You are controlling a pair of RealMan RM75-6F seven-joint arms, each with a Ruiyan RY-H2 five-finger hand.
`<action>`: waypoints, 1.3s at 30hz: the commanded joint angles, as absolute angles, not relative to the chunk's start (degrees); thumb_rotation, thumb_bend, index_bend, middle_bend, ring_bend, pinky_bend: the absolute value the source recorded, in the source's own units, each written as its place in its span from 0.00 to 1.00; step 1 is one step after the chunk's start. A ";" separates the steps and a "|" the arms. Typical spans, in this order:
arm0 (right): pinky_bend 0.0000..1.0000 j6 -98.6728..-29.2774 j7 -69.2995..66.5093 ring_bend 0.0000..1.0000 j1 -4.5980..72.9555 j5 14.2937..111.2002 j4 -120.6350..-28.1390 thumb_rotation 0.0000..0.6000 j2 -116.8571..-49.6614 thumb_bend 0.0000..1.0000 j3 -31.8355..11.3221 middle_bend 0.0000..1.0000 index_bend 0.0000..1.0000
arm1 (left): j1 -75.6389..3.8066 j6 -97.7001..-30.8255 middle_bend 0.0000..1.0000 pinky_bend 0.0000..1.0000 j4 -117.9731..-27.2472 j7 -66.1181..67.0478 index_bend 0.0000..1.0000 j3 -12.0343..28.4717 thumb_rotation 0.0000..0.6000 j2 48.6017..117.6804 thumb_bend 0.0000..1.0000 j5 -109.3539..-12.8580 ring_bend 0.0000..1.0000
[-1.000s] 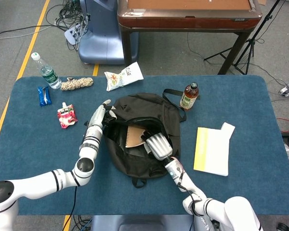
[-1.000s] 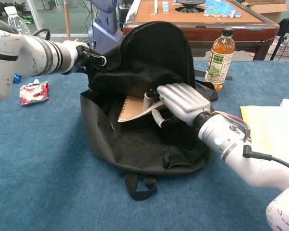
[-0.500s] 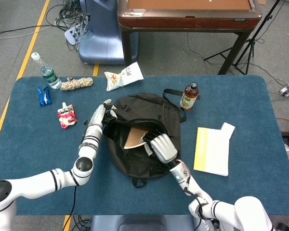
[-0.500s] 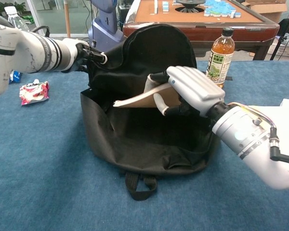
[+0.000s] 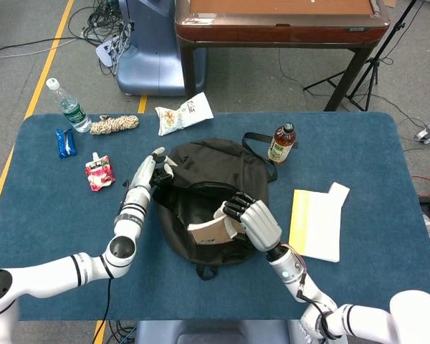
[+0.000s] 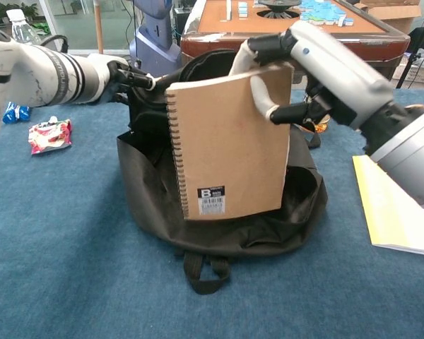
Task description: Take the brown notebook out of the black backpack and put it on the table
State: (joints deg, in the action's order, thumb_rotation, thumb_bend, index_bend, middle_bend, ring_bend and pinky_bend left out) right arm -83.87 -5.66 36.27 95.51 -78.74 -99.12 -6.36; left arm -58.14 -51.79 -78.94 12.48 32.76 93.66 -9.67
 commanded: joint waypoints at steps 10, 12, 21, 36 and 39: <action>0.36 -85.87 -3.75 0.42 30.91 95.46 -100.07 1.00 -79.91 0.70 -7.04 0.53 0.86 | -52.93 -53.44 0.00 0.05 -90.31 9.01 0.10 28.87 0.58 88.92 0.51 -22.65 0.00; 0.36 -85.38 -3.51 0.42 30.49 95.29 -101.21 1.00 -78.35 0.70 -6.93 0.53 0.86 | -51.88 -54.53 0.00 0.05 -92.26 8.76 0.06 27.73 0.57 88.07 0.50 -25.64 0.00; 0.36 -82.22 -4.23 0.42 28.43 91.54 -103.35 1.00 -73.97 0.70 -6.12 0.53 0.86 | -48.34 -57.47 0.00 0.05 -98.56 8.96 0.03 23.38 0.58 84.09 0.44 -34.07 0.00; 0.34 -61.28 -11.09 0.28 34.37 64.18 -102.97 1.00 -75.04 0.68 -13.65 0.33 0.73 | -46.27 -58.36 0.00 0.05 -95.37 7.39 0.03 22.76 0.58 81.75 0.42 -33.97 0.00; 0.17 -56.88 -10.15 0.09 36.69 59.50 -101.15 1.00 -75.98 0.68 -14.92 0.07 0.20 | -45.93 -58.37 0.00 0.05 -94.56 7.16 0.03 22.67 0.58 81.43 0.42 -33.84 0.00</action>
